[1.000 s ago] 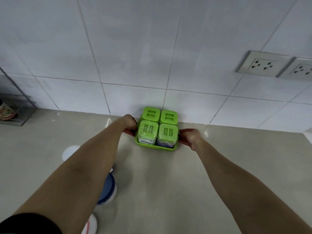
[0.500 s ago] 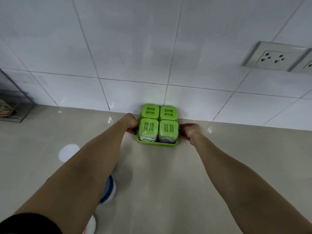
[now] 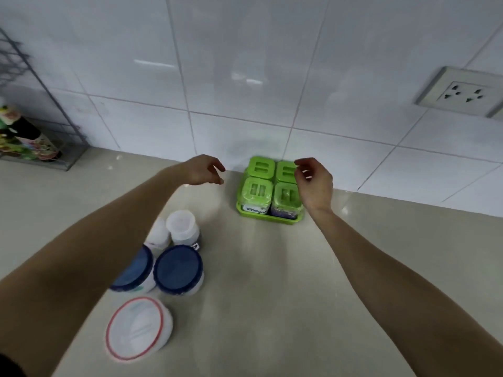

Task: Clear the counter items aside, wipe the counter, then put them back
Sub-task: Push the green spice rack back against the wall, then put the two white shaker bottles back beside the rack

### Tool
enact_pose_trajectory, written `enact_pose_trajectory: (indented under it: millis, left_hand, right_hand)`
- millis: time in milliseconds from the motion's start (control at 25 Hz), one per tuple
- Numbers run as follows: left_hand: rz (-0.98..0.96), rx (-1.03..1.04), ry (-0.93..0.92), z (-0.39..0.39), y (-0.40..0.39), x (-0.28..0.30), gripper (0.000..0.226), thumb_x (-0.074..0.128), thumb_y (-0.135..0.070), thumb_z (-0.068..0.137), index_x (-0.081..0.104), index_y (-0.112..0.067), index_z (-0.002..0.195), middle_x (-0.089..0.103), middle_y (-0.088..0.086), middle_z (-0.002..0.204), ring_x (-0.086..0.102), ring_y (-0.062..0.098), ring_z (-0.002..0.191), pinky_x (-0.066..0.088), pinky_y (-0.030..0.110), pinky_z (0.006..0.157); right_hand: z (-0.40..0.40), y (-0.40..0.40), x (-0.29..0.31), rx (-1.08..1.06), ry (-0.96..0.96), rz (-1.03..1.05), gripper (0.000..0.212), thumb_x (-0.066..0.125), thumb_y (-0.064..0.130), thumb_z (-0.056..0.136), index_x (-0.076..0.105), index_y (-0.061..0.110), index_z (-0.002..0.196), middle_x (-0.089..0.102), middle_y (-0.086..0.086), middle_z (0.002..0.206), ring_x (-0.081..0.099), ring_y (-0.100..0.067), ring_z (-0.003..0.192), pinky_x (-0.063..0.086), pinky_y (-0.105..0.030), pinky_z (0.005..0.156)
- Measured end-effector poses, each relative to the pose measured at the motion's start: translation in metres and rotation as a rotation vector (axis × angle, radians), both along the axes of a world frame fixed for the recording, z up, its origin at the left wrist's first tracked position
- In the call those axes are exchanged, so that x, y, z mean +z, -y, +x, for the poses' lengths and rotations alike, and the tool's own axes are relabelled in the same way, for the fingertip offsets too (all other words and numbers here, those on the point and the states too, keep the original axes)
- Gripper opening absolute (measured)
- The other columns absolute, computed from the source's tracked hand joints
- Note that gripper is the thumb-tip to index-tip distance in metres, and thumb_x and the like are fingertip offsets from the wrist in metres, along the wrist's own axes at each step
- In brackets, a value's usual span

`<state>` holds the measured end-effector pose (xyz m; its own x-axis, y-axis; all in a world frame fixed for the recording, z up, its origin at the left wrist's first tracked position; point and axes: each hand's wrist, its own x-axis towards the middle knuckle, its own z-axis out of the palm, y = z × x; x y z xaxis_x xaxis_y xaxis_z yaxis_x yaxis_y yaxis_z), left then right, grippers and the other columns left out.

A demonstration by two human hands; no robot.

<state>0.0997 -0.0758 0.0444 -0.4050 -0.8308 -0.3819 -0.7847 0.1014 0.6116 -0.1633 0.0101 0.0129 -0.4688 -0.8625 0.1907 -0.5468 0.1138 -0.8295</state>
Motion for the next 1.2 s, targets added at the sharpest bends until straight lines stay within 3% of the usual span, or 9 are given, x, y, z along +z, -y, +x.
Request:
enact_pose_trajectory:
  millis: [160, 280, 400, 560, 840, 1200]
  left_hand:
    - [-0.068, -0.013, 0.089, 0.08, -0.022, 0.025, 0.041, 0.076, -0.031, 0.077, 0.065, -0.019, 0.115, 0.068, -0.003, 0.108, 0.063, 0.012, 0.093, 0.05, 0.023, 0.073]
    - [-0.02, -0.07, 0.255, 0.122, -0.041, 0.031, 0.057, 0.081, -0.038, 0.07, 0.06, -0.024, 0.121, 0.062, -0.007, 0.114, 0.059, 0.014, 0.107, 0.047, 0.03, 0.094]
    - [0.009, -0.146, 0.355, 0.147, -0.061, 0.026, 0.07, 0.083, -0.043, 0.065, 0.054, -0.028, 0.127, 0.057, -0.008, 0.12, 0.055, 0.013, 0.111, 0.045, 0.03, 0.097]
    - [-0.145, -0.184, 0.362, 0.154, -0.077, 0.008, 0.069, 0.084, -0.041, 0.065, 0.054, -0.026, 0.125, 0.058, -0.004, 0.122, 0.053, 0.015, 0.102, 0.045, 0.029, 0.088]
    - [-0.309, -0.168, 0.341, 0.146, -0.086, 0.007, 0.061, 0.082, -0.038, 0.068, 0.057, -0.021, 0.121, 0.062, -0.002, 0.117, 0.053, 0.014, 0.092, 0.045, 0.027, 0.079]
    - [-0.37, -0.247, 0.187, 0.041, -0.099, 0.045, 0.055, 0.083, -0.036, 0.065, 0.062, -0.022, 0.115, 0.065, -0.006, 0.108, 0.061, 0.015, 0.09, 0.047, 0.024, 0.075]
  right_hand:
    - [0.074, -0.016, 0.013, 0.451, 0.017, -0.007, 0.019, 0.074, 0.016, 0.079, 0.069, 0.016, 0.097, 0.068, 0.003, 0.083, 0.062, -0.012, 0.072, 0.053, -0.028, 0.071]
    - [0.126, -0.025, 0.013, 0.741, -0.082, 0.138, 0.043, 0.083, 0.035, 0.07, 0.068, 0.021, 0.108, 0.067, 0.006, 0.096, 0.061, -0.01, 0.082, 0.051, -0.026, 0.074]
    - [0.16, -0.029, 0.008, 0.86, -0.182, 0.239, 0.066, 0.084, 0.051, 0.06, 0.063, 0.026, 0.118, 0.064, 0.009, 0.108, 0.06, -0.011, 0.09, 0.053, -0.031, 0.08]
    - [0.181, -0.031, 0.004, 0.878, -0.36, 0.274, 0.069, 0.081, 0.061, 0.055, 0.063, 0.029, 0.113, 0.067, 0.01, 0.108, 0.063, -0.013, 0.095, 0.051, -0.034, 0.085]
    - [0.168, -0.038, 0.01, 0.829, -0.422, 0.216, 0.059, 0.083, 0.047, 0.061, 0.068, 0.021, 0.112, 0.072, 0.004, 0.108, 0.066, -0.02, 0.099, 0.052, -0.036, 0.086]
    - [0.04, -0.074, 0.054, 0.73, -0.402, 0.261, 0.054, 0.085, 0.039, 0.062, 0.069, 0.022, 0.111, 0.072, 0.004, 0.106, 0.065, -0.012, 0.091, 0.052, -0.028, 0.081]
